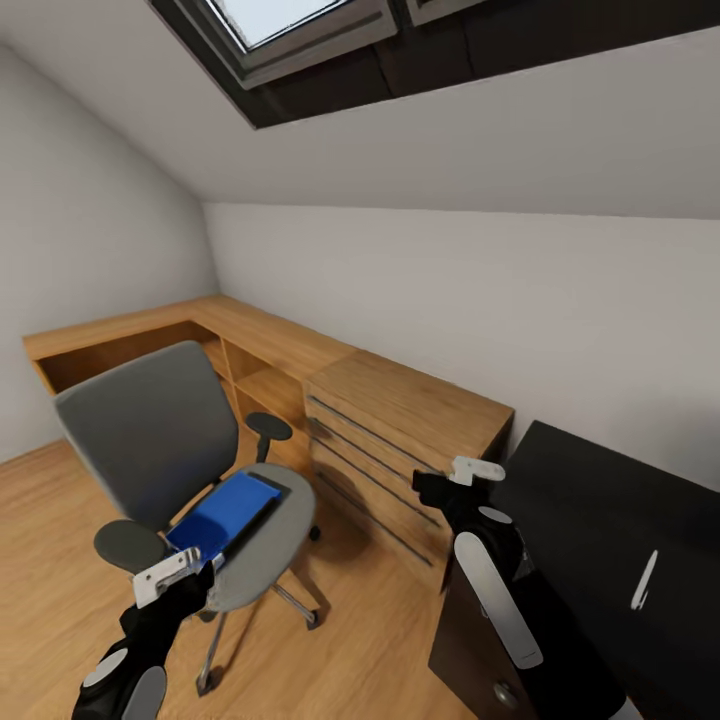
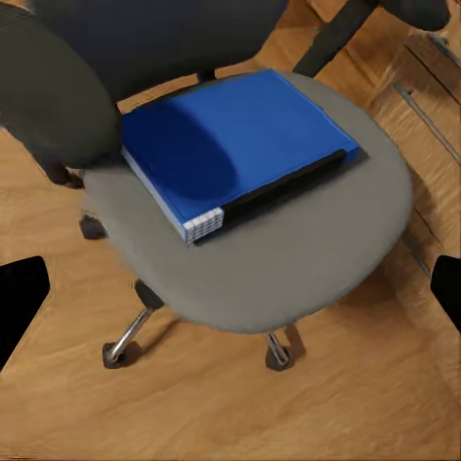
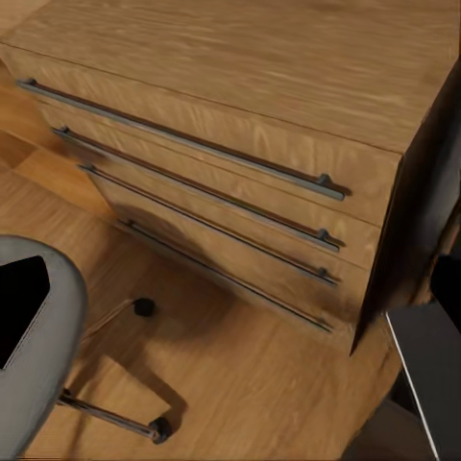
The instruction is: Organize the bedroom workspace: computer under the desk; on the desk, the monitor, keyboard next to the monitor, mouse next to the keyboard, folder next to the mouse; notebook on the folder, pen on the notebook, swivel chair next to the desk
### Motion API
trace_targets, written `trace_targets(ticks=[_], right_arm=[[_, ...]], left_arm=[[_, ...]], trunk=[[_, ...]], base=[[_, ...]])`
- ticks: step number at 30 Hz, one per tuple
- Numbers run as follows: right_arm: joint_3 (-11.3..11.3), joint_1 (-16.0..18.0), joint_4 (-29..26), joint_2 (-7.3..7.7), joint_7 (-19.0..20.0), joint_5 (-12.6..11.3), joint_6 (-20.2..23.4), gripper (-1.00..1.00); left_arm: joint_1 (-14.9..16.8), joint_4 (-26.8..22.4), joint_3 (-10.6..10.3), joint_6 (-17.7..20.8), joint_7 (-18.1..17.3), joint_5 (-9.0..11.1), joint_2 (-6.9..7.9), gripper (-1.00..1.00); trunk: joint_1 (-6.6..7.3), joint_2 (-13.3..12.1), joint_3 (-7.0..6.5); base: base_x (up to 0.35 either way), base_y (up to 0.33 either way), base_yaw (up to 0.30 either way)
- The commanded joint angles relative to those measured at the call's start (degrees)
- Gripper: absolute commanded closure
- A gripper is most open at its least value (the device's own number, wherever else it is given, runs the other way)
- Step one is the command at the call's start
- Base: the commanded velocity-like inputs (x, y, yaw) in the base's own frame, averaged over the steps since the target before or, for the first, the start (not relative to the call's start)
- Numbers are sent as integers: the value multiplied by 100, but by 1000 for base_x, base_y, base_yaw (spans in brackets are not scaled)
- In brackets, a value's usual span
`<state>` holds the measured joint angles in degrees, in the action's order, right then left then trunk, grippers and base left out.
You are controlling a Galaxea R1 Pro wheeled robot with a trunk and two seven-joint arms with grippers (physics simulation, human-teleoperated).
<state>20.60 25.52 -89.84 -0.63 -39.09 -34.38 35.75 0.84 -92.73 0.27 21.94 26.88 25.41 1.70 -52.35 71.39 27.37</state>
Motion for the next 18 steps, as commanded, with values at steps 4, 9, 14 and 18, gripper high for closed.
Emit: trace_targets(ticks=[4, 9, 14, 18], right_arm=[[6, 6, -7, 1, -55, -45, 11, -100], [6, 6, -7, 1, -55, -21, 11, -100], [6, 6, -3, 1, -55, -9, 11, -100], [6, 6, 3, -1, -55, -8, 11, -100]], left_arm=[[4, -8, 960, 22, -5, 95, -15, -100], [4, -8, 1335, 21, -63, 163, -13, -100], [4, -8, 1485, 21, -76, 196, -5, -100], [4, -1, 1831, 23, -74, 195, -11, -100]], trunk=[[0, 4, 6], [0, 4, 6], [0, 4, 6], [0, 4, 6]], base=[[0, 0, 276], [0, 0, 277], [0, 0, 277], [0, 0, 277]])
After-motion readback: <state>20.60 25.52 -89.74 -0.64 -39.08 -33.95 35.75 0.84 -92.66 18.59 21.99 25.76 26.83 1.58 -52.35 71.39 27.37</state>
